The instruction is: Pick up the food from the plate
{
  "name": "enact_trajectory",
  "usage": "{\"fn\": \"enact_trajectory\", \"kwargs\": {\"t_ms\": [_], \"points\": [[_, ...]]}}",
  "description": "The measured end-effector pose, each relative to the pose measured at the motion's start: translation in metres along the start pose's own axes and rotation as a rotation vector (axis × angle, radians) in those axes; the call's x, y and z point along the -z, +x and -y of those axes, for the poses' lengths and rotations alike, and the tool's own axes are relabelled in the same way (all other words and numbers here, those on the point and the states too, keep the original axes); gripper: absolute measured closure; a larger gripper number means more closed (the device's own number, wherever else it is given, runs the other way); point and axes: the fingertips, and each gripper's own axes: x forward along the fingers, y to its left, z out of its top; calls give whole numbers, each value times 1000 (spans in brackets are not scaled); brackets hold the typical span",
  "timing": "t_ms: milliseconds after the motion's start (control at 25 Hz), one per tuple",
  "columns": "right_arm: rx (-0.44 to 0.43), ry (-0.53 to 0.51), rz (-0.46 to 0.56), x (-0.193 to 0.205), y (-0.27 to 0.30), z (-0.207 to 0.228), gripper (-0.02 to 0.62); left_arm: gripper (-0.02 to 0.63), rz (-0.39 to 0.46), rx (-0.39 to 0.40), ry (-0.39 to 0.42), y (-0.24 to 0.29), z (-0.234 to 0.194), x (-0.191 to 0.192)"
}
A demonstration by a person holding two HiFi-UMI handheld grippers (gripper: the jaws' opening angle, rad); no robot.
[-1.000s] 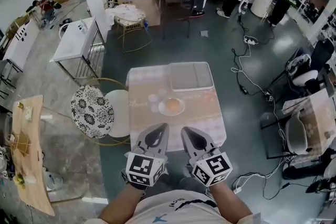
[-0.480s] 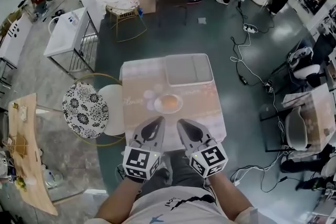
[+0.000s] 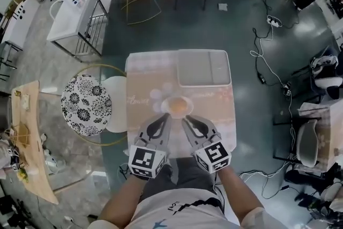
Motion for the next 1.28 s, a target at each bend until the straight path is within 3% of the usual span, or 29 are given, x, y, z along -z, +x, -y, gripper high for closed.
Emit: {"fn": "enact_trajectory", "kwargs": {"t_ms": [120,400,760,960,1280], "points": [[-54,-42,-68,20,21,14,506,600,-11,-14,-5,18,-9,6],[-156,-129,-207,73,62,29,455,600,-40,-40,-25,50,-31,40],[-225,-342,-362,154,102,55,359,600,-67,-43,-48,79,-51,85],[-261,-440,-429,189,118,65,328,600,-77,-36,-50,86,-56,105],[-318,-516,-484,217,139,72,302,600,-88,-37,-58,98,-65,121]]}}
